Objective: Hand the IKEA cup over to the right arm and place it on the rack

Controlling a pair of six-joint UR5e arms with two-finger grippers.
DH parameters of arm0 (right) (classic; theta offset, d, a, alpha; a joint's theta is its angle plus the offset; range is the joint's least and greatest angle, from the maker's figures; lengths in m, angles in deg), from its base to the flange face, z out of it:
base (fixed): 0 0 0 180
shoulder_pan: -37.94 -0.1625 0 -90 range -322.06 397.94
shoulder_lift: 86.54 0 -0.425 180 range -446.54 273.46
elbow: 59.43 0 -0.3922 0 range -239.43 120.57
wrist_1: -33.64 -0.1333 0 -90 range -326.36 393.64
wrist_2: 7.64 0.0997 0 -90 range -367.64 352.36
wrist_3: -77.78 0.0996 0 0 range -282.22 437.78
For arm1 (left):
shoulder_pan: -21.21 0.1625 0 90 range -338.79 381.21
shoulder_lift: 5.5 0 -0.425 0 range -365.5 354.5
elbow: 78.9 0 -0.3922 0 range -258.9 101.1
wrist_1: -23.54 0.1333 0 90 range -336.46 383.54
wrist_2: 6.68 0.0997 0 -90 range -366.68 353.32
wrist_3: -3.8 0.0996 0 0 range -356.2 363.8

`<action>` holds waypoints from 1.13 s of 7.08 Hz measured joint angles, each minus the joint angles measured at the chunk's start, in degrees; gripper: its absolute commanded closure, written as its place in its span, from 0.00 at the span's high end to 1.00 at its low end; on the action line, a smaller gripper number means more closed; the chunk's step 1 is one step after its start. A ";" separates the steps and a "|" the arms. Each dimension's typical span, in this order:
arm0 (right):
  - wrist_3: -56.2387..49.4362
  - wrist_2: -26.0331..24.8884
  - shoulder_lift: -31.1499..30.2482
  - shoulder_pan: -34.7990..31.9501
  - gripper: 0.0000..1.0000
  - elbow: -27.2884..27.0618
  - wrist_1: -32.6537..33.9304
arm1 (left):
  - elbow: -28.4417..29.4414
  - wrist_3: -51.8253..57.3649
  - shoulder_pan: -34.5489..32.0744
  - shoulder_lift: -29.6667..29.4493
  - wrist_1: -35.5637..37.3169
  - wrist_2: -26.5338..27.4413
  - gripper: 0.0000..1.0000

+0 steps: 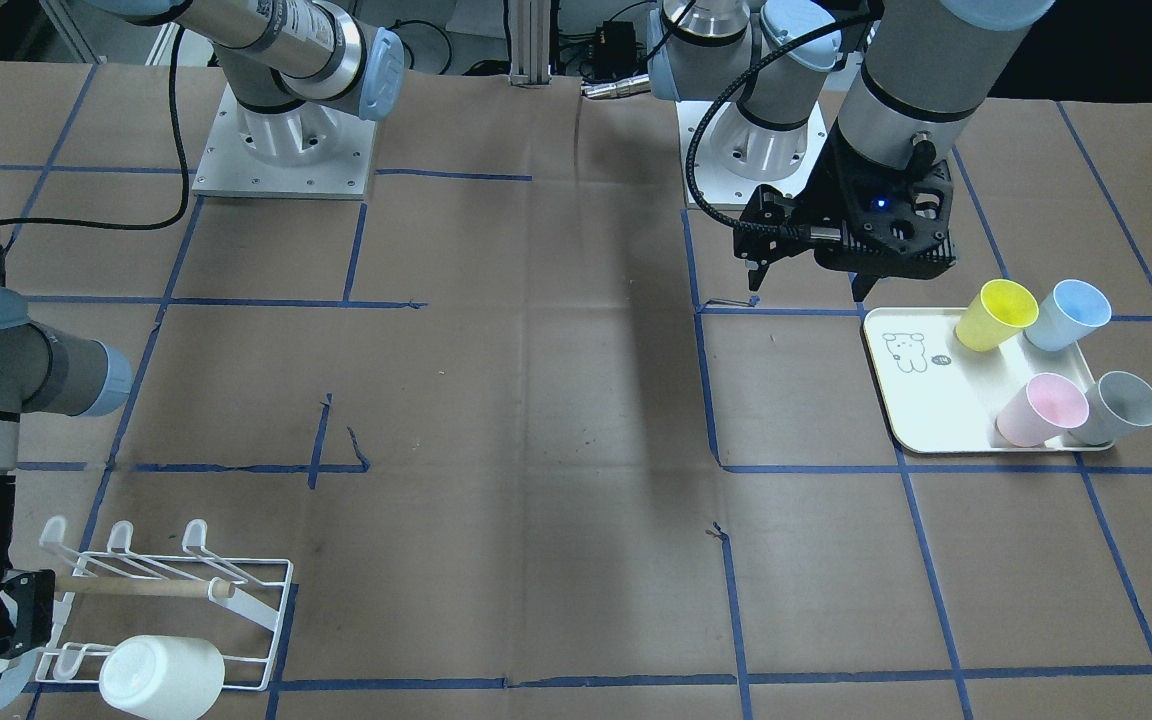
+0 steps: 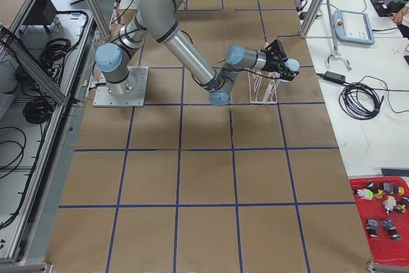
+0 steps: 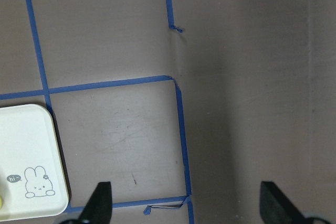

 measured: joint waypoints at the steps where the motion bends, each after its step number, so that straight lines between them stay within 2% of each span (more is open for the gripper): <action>1: 0.11 0.11 0.07 -0.01 0.99 -0.23 -0.01 | -0.07 0.00 0.00 0.03 0.33 -0.04 1.00; 6: 0.71 -0.09 -0.66 -0.08 1.00 -0.36 -0.77 | -0.29 -0.07 0.00 0.06 0.45 0.17 1.00; 8: 0.74 -0.24 -4.46 -0.14 1.00 -0.24 -5.38 | -0.22 -0.03 -0.02 0.07 0.42 0.19 1.00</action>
